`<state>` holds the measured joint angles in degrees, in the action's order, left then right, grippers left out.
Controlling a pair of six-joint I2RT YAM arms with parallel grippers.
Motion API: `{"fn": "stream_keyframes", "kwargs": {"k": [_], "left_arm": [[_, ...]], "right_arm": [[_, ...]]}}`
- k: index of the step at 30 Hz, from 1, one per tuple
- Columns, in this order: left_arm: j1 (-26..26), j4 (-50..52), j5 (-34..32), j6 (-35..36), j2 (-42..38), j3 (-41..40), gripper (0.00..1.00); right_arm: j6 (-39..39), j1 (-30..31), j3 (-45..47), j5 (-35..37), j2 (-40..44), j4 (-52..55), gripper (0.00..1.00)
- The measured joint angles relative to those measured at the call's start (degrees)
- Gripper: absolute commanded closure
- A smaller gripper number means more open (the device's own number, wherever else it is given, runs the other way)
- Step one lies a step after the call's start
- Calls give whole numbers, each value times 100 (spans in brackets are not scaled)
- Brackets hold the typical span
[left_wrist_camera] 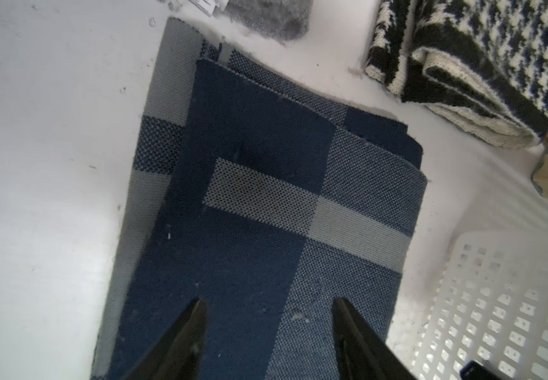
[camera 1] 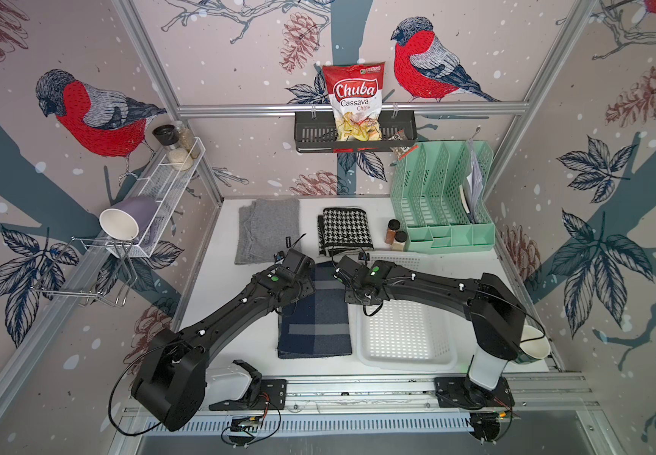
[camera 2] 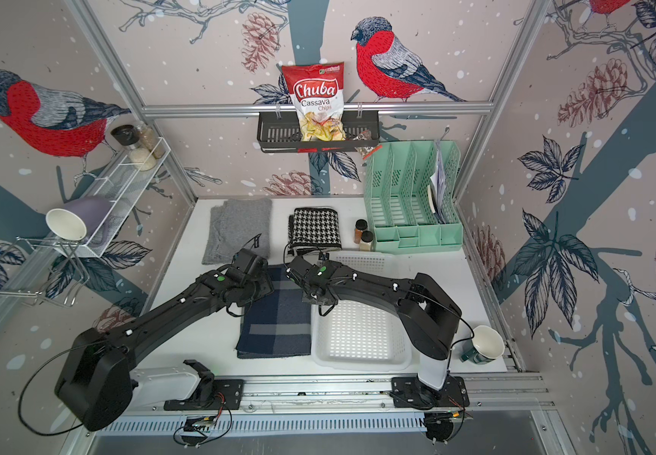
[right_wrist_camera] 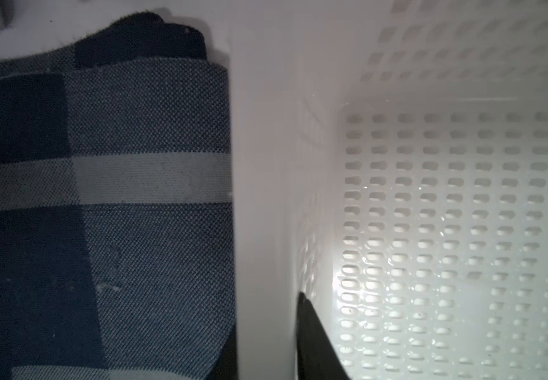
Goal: Put the folded scarf in the basket
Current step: Adjust the basket at the center of the board.
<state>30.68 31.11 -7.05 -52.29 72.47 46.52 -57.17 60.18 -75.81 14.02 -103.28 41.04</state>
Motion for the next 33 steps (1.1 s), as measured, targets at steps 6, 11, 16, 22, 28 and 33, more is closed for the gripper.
{"fn": "stream_keyframes", "kwargs": {"k": [6,11,16,22,28,33], "left_arm": [[2,46,-44,-2,-42,2,35],[2,98,-50,-24,-66,44,35],[2,103,-63,-39,-125,79,35],[2,105,-61,-90,-140,85,36],[31,138,-57,-203,-264,85,36],[35,166,-57,-286,-376,90,36]], "right_arm": [[-90,-68,-120,22,-7,153,99],[-267,-109,-299,70,-7,332,100],[-667,-210,-483,103,149,599,100],[-1366,-503,-1062,101,286,1021,100],[-2177,-1132,-1388,-26,358,1290,100],[-2780,-1729,-1561,-92,599,1609,100]]}}
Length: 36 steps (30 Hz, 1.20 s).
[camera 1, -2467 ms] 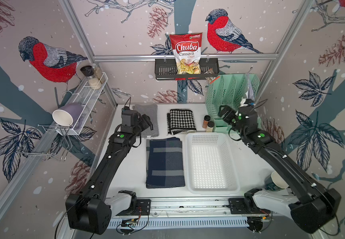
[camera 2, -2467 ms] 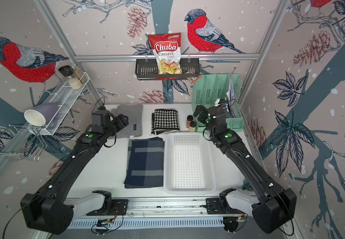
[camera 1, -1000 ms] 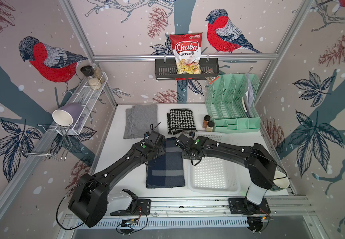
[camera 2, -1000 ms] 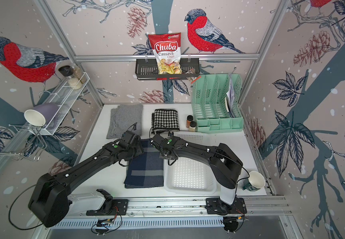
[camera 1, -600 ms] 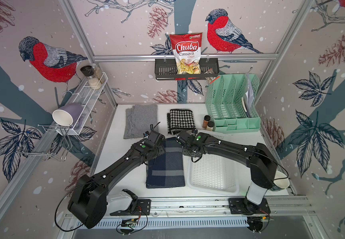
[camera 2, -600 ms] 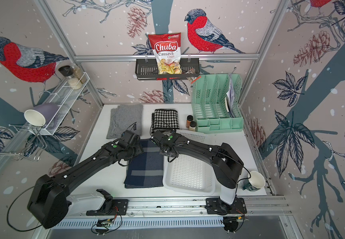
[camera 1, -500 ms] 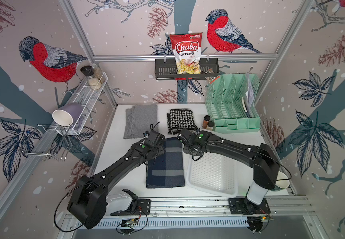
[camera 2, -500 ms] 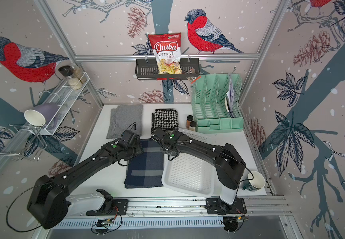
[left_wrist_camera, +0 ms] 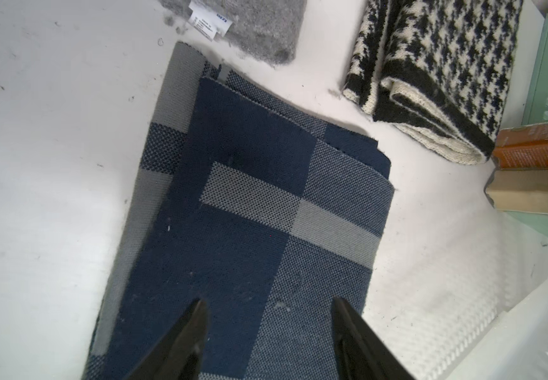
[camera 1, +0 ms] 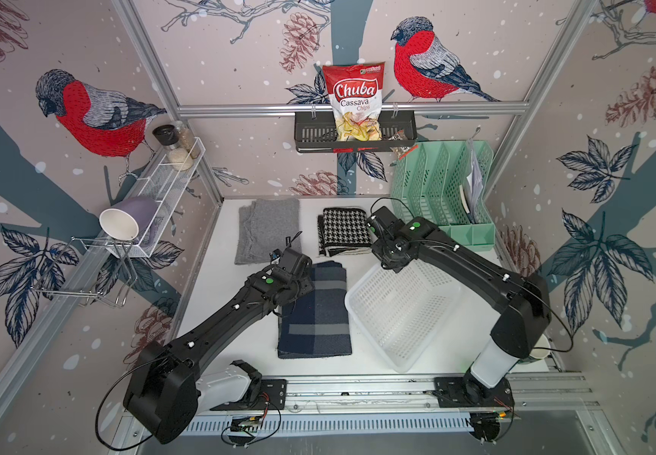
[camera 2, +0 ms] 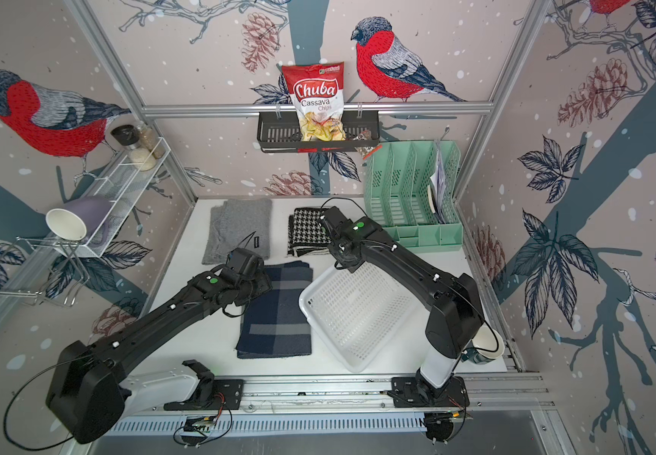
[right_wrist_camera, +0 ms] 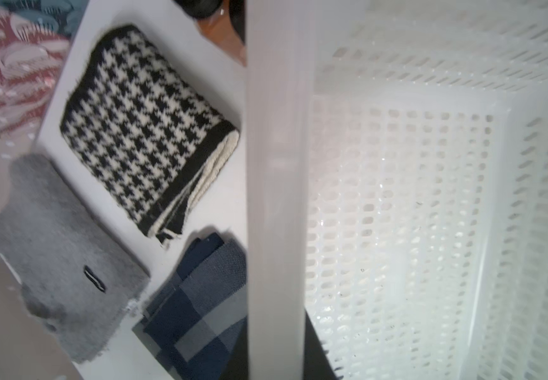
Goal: Put the folded scarf in the basket
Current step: Adjust the basket at the center of the board.
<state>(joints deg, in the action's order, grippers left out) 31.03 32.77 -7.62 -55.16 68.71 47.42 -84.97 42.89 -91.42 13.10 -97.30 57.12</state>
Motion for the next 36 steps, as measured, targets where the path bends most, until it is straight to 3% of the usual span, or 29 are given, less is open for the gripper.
{"fn": "stream_keyframes", "kwargs": {"k": [4,11,20,36], "left_arm": [[4,50,2,-11,0,44,36],[22,85,0,-11,-17,87,36],[37,87,-4,-39,-74,92,37],[59,94,-7,-52,-186,59,35]], "right_arm": [[-378,-568,-28,-153,168,55,100],[-693,-1690,855,-887,514,-133,100],[-1036,-2627,1141,-1624,382,-286,100],[-1521,-2785,1045,-1853,-234,-365,99]]}}
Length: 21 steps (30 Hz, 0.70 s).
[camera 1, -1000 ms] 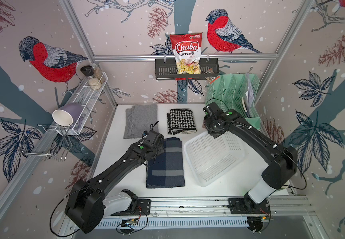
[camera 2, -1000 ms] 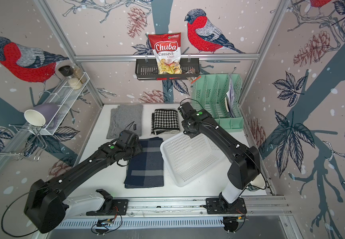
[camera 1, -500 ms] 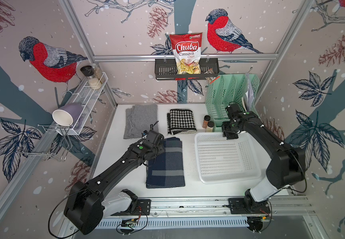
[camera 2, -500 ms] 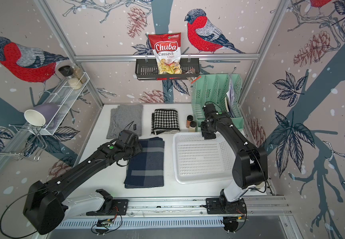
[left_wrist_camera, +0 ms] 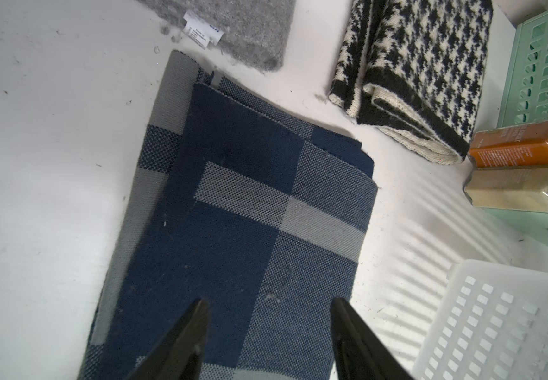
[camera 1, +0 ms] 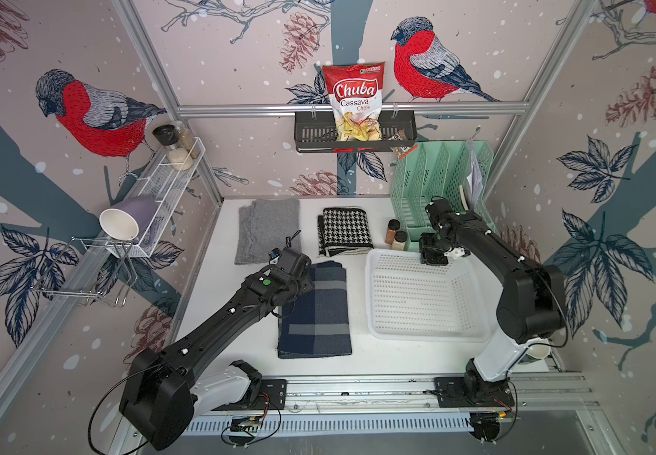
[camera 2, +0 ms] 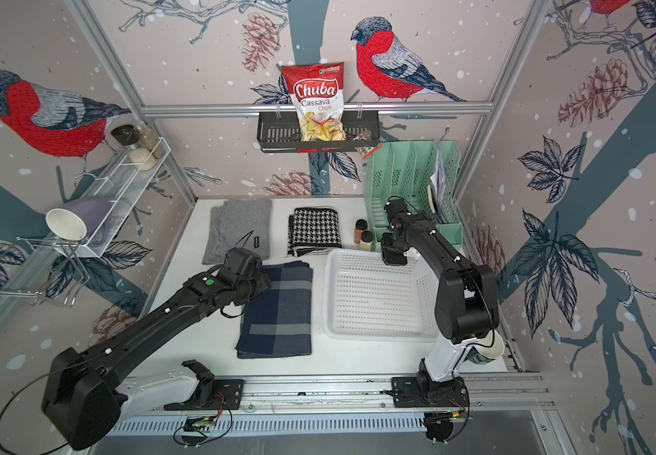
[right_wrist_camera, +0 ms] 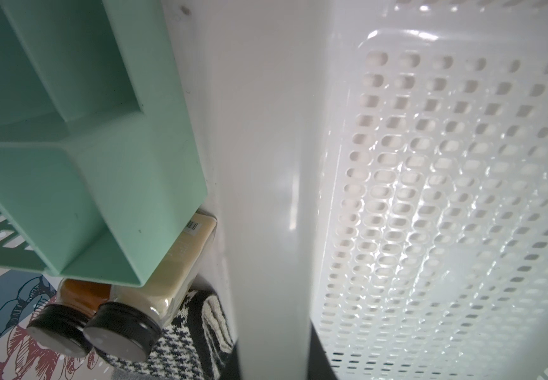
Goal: Put the folded scarf in the basket
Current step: Adjust the basket at the center of the board.
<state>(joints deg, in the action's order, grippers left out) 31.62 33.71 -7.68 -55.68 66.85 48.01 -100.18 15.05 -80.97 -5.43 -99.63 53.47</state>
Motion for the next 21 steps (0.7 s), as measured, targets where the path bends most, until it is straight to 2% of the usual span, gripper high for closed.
{"fn": "stream_keyframes", "kwargs": {"k": [2,6,9,18,21], "left_arm": [[0,2,0,0,-7,-2,33],[0,2,-4,2,-33,0,31],[0,13,-35,7,-74,0,31],[0,39,-142,24,-105,0,30],[0,129,-181,63,-116,20,29]], "right_arm": [[-28,4,0,22,-20,-20,90],[-46,22,68,63,-35,-81,84],[-72,20,90,98,-26,-76,74],[-140,7,85,96,-22,-433,57],[-118,-7,96,98,7,-496,48]]}}
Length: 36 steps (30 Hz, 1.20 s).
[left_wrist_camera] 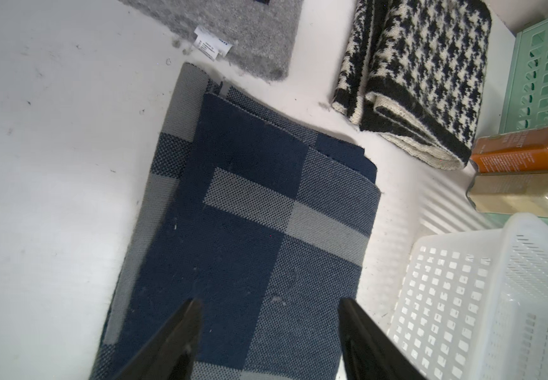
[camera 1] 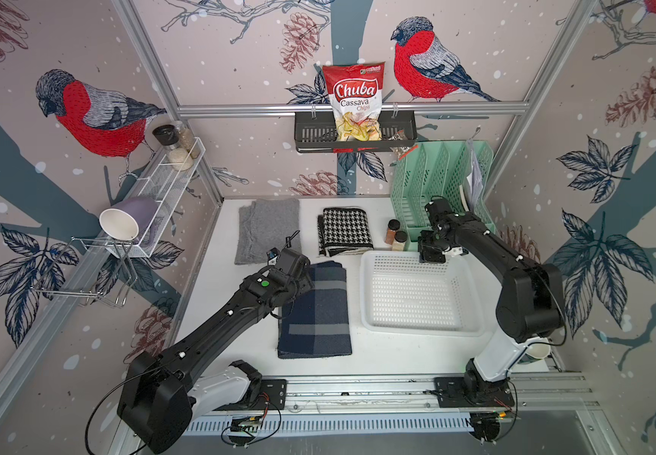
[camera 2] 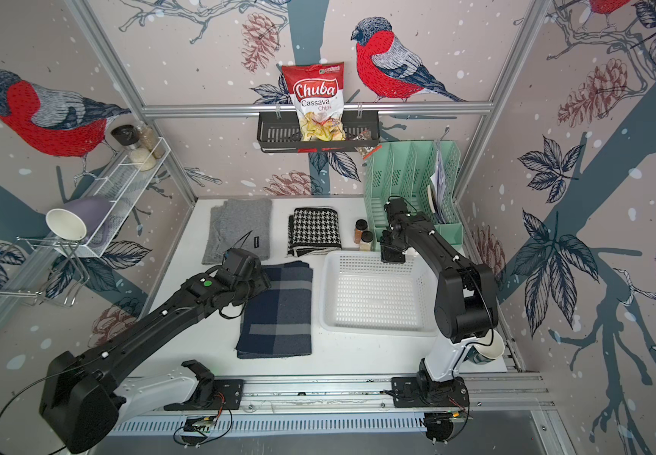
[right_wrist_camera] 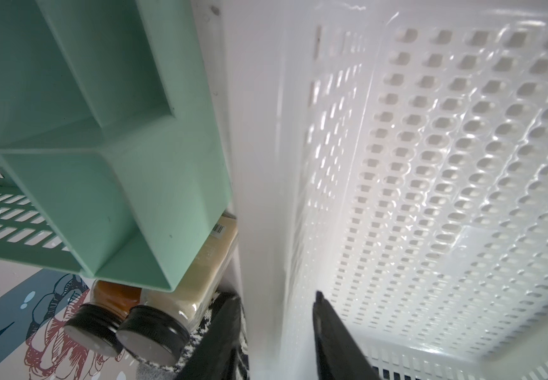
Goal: Put the folded scarf in the basket
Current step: Adjust the basket at the center of the board, then adjust the scarf at the center of the board.
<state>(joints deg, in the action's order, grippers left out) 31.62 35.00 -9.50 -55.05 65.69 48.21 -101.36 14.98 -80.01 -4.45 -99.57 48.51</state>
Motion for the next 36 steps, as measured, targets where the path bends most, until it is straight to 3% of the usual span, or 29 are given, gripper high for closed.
{"fn": "stream_keyframes", "kwargs": {"k": [3,8,12,16,19,22,29,36], "left_arm": [[0,55,-103,33,-9,46,29],[-155,166,-251,284,33,232,31],[-675,162,-184,605,138,262,36],[-1381,116,-20,1023,474,310,41],[-1753,-7,74,1355,935,413,52],[-1974,-140,184,1631,1513,542,60],[-2201,-778,393,1954,2234,614,58],[-2258,-1250,603,2096,2811,778,61]], "right_arm": [[76,-2,0,66,160,-7,41],[107,9,-74,256,492,-4,40],[267,181,-223,522,739,31,40],[686,732,-706,1145,975,127,46],[1434,1283,-778,1591,1241,-216,55],[2441,1714,-337,1646,1554,-905,56],[4404,2551,278,1215,1681,-1679,54],[5204,3106,350,1036,1545,-1690,54]]}}
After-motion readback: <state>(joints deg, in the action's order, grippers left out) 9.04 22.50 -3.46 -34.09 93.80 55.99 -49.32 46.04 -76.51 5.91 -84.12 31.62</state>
